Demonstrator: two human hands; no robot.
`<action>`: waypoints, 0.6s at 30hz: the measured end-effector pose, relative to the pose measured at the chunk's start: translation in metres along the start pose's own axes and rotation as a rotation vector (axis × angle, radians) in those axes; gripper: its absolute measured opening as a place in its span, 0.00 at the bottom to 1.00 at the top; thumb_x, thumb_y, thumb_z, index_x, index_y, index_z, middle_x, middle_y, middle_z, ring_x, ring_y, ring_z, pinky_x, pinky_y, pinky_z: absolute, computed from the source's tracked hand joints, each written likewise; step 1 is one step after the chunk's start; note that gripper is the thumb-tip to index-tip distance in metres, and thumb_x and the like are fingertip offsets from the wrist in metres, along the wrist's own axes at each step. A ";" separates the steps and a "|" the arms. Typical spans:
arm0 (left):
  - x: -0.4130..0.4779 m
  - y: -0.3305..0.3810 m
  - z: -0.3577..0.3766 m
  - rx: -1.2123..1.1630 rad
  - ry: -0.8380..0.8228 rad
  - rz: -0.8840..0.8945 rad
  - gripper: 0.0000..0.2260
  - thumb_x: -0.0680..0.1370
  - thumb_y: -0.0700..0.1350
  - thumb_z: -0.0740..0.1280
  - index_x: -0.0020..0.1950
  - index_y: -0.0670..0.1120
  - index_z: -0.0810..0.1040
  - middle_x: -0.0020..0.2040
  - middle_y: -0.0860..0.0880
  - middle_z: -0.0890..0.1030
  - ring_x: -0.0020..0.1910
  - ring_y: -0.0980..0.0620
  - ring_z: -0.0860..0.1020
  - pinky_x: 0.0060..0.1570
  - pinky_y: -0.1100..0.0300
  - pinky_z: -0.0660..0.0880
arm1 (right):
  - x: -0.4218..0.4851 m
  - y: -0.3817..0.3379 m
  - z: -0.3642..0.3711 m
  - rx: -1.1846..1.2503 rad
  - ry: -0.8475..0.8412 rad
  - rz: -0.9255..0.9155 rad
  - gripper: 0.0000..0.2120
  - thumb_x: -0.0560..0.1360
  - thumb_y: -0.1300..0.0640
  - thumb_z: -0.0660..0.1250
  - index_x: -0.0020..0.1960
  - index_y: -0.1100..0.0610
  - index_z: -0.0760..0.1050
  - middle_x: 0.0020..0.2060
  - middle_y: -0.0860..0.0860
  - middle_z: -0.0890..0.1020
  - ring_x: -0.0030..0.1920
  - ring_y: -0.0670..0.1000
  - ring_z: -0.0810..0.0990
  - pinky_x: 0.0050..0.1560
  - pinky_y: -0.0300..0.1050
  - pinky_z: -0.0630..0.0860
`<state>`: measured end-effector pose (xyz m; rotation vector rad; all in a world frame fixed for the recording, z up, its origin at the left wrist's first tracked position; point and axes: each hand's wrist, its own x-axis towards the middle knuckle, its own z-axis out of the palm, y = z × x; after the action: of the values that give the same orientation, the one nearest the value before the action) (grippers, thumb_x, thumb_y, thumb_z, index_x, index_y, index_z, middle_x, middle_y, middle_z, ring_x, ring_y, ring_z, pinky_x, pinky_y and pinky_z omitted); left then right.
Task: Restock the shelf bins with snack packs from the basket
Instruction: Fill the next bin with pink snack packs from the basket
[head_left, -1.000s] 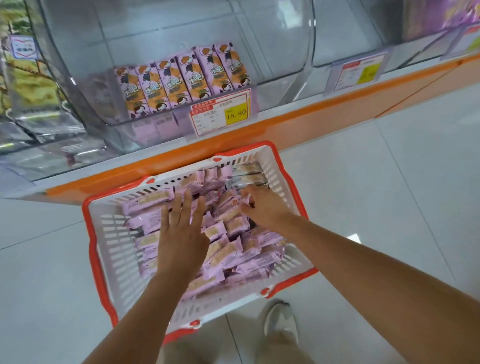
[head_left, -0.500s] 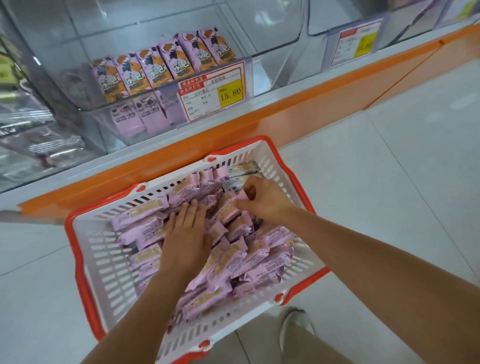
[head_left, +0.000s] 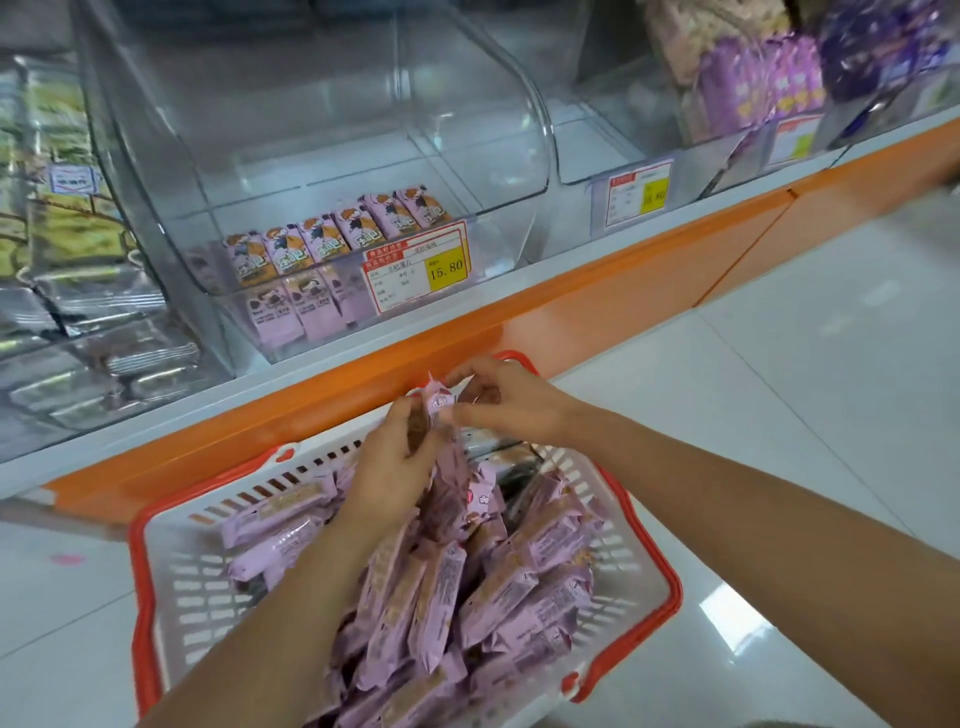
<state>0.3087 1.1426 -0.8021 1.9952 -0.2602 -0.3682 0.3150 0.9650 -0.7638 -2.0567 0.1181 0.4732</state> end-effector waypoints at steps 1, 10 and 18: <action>0.003 0.000 -0.002 -0.102 -0.012 -0.049 0.07 0.82 0.45 0.63 0.59 0.48 0.73 0.50 0.48 0.82 0.47 0.51 0.81 0.49 0.51 0.78 | 0.000 0.000 0.000 -0.032 -0.049 -0.020 0.21 0.73 0.51 0.74 0.63 0.52 0.73 0.47 0.53 0.81 0.45 0.52 0.80 0.47 0.46 0.76; 0.004 0.008 -0.012 -0.275 -0.024 -0.079 0.04 0.83 0.43 0.61 0.51 0.48 0.74 0.47 0.51 0.82 0.45 0.56 0.80 0.52 0.57 0.75 | -0.005 0.012 0.009 -0.132 -0.043 -0.122 0.23 0.72 0.61 0.75 0.62 0.59 0.68 0.48 0.56 0.80 0.42 0.48 0.79 0.43 0.42 0.78; -0.013 0.040 -0.046 0.642 0.425 0.494 0.13 0.80 0.51 0.56 0.46 0.45 0.76 0.39 0.49 0.78 0.38 0.46 0.75 0.35 0.54 0.67 | -0.048 -0.019 -0.040 -0.057 -0.054 -0.210 0.20 0.71 0.61 0.76 0.60 0.56 0.75 0.48 0.54 0.83 0.42 0.46 0.80 0.45 0.46 0.80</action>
<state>0.3133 1.1682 -0.7458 2.4653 -0.6380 0.5142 0.2870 0.9354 -0.7124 -2.0825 -0.1445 0.4045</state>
